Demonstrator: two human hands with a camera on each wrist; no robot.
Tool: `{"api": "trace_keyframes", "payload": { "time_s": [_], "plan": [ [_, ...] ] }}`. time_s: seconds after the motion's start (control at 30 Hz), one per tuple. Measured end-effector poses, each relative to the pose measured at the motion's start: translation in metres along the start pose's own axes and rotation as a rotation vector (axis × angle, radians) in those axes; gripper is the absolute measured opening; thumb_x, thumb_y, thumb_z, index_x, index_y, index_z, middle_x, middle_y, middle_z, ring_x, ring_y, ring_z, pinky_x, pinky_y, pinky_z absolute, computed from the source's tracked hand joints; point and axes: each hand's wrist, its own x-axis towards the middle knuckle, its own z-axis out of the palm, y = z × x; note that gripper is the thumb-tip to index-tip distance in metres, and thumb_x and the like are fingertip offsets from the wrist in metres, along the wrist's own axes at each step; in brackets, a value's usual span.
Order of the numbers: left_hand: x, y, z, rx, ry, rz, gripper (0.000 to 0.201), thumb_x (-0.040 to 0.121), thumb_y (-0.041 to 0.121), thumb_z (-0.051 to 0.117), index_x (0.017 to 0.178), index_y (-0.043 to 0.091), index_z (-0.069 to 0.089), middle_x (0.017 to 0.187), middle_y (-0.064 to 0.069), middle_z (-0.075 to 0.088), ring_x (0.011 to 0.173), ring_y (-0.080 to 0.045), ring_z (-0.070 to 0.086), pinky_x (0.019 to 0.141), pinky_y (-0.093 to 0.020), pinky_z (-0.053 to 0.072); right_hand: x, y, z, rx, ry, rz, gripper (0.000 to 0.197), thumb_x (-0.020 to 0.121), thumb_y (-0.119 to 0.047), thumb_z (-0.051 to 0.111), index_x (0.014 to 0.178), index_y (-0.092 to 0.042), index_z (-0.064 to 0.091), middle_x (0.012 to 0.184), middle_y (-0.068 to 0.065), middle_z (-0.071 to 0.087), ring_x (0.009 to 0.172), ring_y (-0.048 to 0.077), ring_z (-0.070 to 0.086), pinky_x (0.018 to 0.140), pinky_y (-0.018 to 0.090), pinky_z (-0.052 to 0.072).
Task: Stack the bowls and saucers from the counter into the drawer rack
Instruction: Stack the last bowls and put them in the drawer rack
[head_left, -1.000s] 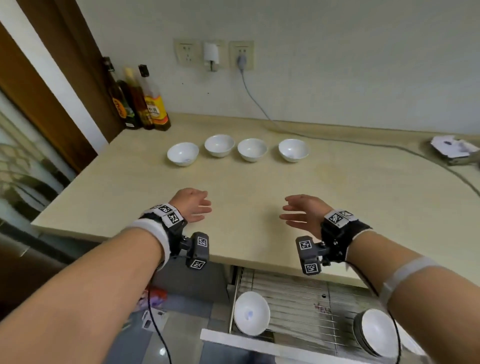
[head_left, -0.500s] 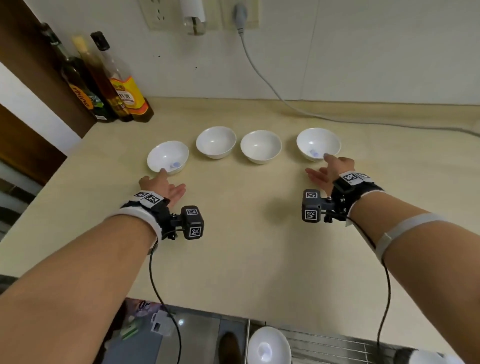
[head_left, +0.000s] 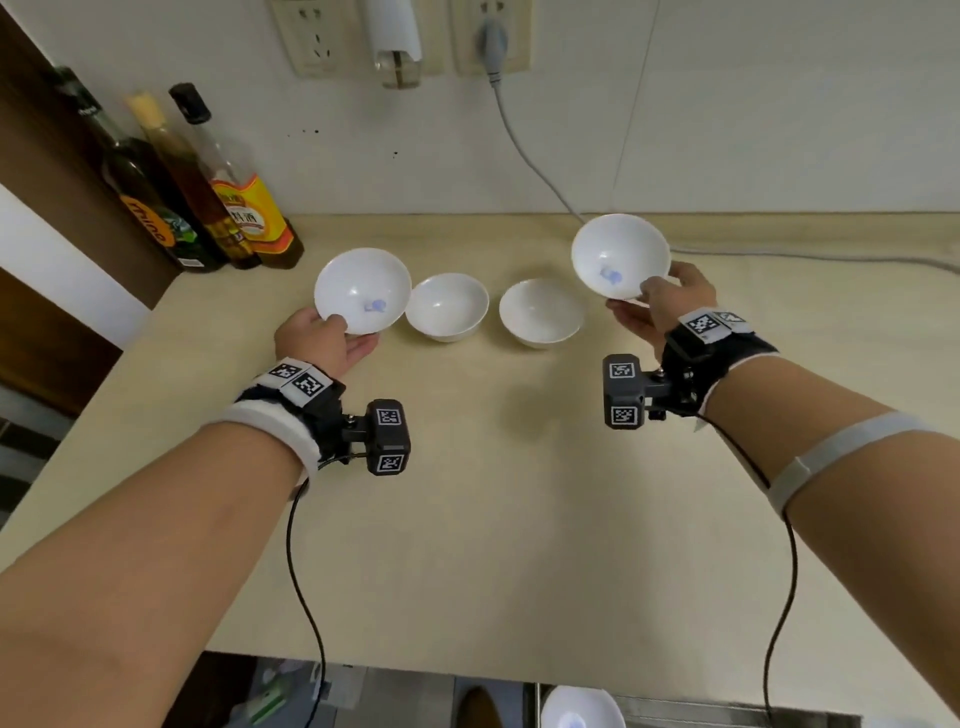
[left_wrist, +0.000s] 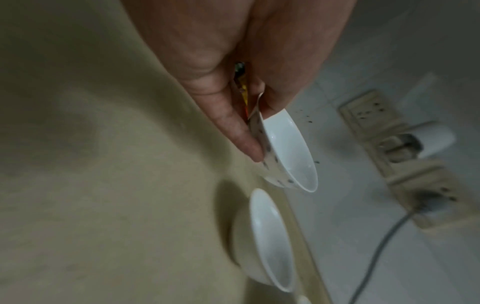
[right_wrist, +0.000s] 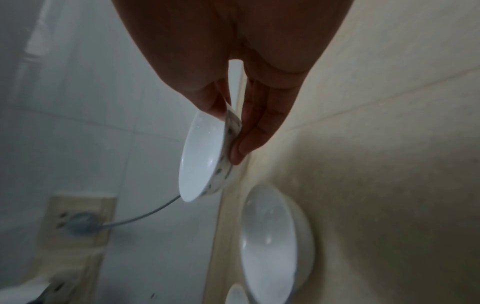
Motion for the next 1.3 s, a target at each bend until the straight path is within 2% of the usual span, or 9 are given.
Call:
{"api": "trace_keyframes", "payload": {
  "time_s": [0.17,0.3,0.4,0.6,0.73,0.87,1.03,1.13,1.3],
  "plan": [
    [-0.004,0.011,0.043,0.185,-0.14,0.027,0.043,0.086,-0.013,0.052,0.127,-0.001,0.059,0.111,-0.026,0.067,0.07,-0.031,0.075,0.071,-0.039,0.064,-0.023,-0.006,0.038,-0.153,-0.138,0.065,0.053,0.091,0.009,0.044,0.139,-0.01,0.049,0.117,0.026,0.059,0.069,0.036,0.072,0.053,0.034,0.063],
    [-0.002,0.002,0.058,0.41,-0.172,0.059,0.038,0.088,-0.009,0.061,0.124,0.003,0.056,0.105,-0.016,0.067,0.048,-0.018,0.07,0.043,-0.014,0.052,-0.023,0.01,0.05,-0.299,-0.142,0.087,0.052,0.086,0.011,0.049,0.135,-0.008,0.052,0.122,0.028,0.058,0.078,0.046,0.072,0.064,0.042,0.064],
    [0.008,-0.007,0.06,0.482,-0.204,0.052,0.038,0.088,-0.006,0.061,0.125,-0.001,0.055,0.113,-0.017,0.069,0.056,-0.016,0.072,0.047,-0.017,0.054,-0.021,0.021,0.052,-0.353,-0.122,0.091,0.048,0.083,0.01,0.05,0.127,-0.01,0.053,0.122,0.031,0.058,0.079,0.049,0.072,0.076,0.048,0.062],
    [0.015,-0.012,0.061,0.561,-0.204,0.045,0.045,0.086,-0.006,0.069,0.128,0.001,0.054,0.109,-0.009,0.064,0.037,0.0,0.061,0.036,-0.007,0.043,-0.019,0.027,0.057,-0.42,-0.107,0.071,0.049,0.089,0.005,0.047,0.134,-0.014,0.046,0.111,0.03,0.062,0.075,0.042,0.075,0.075,0.049,0.063],
    [0.022,-0.017,0.061,0.561,-0.2,0.023,0.047,0.081,-0.003,0.072,0.126,0.004,0.059,0.111,-0.01,0.07,0.064,-0.011,0.069,0.044,-0.012,0.051,-0.018,0.031,0.059,-0.461,-0.072,0.047,0.048,0.089,0.002,0.049,0.132,-0.018,0.047,0.107,0.026,0.065,0.068,0.034,0.075,0.067,0.044,0.064],
    [0.024,-0.02,0.065,0.436,-0.193,-0.052,0.044,0.086,-0.002,0.058,0.128,0.011,0.062,0.114,-0.016,0.067,0.083,-0.036,0.074,0.072,-0.039,0.062,-0.017,0.033,0.061,-0.512,-0.085,0.038,0.042,0.09,-0.003,0.045,0.131,-0.013,0.048,0.105,0.024,0.066,0.074,0.037,0.075,0.07,0.047,0.064],
    [0.017,-0.022,0.067,0.378,-0.245,-0.125,0.049,0.094,0.001,0.041,0.136,0.019,0.058,0.111,-0.02,0.063,0.068,-0.034,0.072,0.058,-0.034,0.062,-0.018,0.032,0.061,-0.381,-0.165,0.176,0.031,0.091,0.001,0.041,0.12,-0.001,0.051,0.125,0.029,0.057,0.089,0.052,0.07,0.08,0.053,0.06],
    [0.015,-0.024,0.065,0.331,-0.288,-0.152,0.05,0.094,-0.004,0.04,0.137,0.016,0.058,0.114,-0.022,0.06,0.069,-0.035,0.071,0.064,-0.037,0.062,-0.018,0.032,0.058,-0.321,-0.112,0.132,0.038,0.093,0.0,0.043,0.13,-0.003,0.051,0.132,0.027,0.054,0.091,0.053,0.069,0.078,0.051,0.06],
    [-0.004,-0.03,0.065,0.333,-0.39,-0.199,0.048,0.096,-0.001,0.045,0.139,0.018,0.055,0.114,-0.02,0.061,0.073,-0.037,0.072,0.071,-0.04,0.062,-0.026,0.012,0.067,-0.315,-0.109,0.012,0.047,0.092,-0.004,0.045,0.138,-0.01,0.05,0.13,0.028,0.056,0.083,0.05,0.07,0.052,0.037,0.062]
  ]
}}
